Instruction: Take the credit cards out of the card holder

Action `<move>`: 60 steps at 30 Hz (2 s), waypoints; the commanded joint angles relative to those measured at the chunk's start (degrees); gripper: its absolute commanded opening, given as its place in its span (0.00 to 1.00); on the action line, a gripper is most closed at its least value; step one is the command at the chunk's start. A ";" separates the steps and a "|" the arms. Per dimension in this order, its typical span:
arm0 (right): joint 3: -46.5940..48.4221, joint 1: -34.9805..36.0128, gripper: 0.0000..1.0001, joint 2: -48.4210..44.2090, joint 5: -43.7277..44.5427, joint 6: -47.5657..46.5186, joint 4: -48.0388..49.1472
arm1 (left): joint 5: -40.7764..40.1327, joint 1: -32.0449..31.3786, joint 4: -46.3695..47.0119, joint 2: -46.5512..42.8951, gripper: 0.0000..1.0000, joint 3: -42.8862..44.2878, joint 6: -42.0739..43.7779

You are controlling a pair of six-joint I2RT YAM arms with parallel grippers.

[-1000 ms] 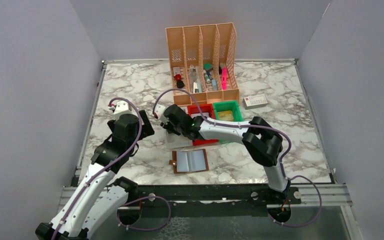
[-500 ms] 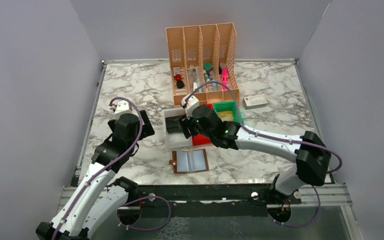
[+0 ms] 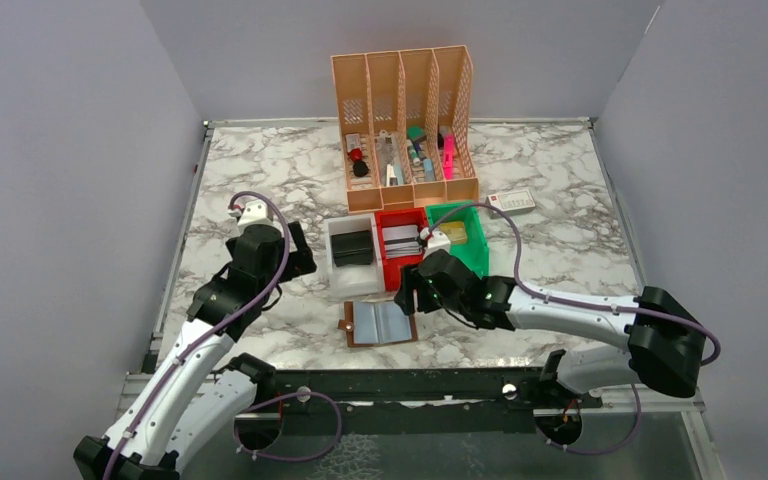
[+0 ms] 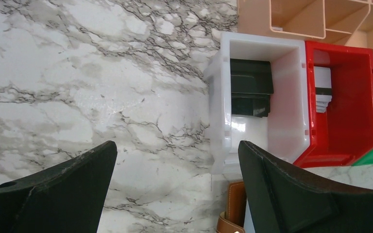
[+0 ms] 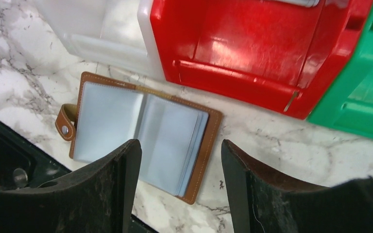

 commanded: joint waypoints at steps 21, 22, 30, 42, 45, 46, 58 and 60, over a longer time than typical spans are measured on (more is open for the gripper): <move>-3.34 -0.03 0.47 6.67 -14.11 11.44 5.65 | 35.83 -1.98 11.32 11.31 0.76 -11.32 -8.97; -3.38 -0.02 0.47 7.12 -14.52 11.48 6.13 | 35.97 -2.37 11.95 11.04 0.75 -11.84 -9.53; -2.57 -0.03 0.39 10.51 -15.78 11.14 7.58 | 35.72 -6.00 14.41 10.59 0.66 -15.40 -12.40; -1.55 -0.03 0.35 10.35 -16.56 10.82 7.80 | 33.03 -10.75 16.05 12.36 0.32 -17.65 -14.12; -1.07 -0.03 0.32 9.11 -17.78 10.51 8.60 | 32.56 -11.05 16.33 12.17 0.26 -17.65 -14.21; -0.96 -0.04 0.32 8.61 -18.16 10.30 8.97 | 32.37 -11.11 16.38 12.16 0.25 -17.72 -14.21; -0.40 -0.02 0.22 6.00 -22.61 7.98 10.98 | 31.14 -11.33 16.66 11.48 0.18 -18.10 -14.28; -0.07 -0.05 0.22 6.25 -22.83 7.40 10.62 | 31.01 -11.38 16.61 11.22 0.18 -18.18 -14.29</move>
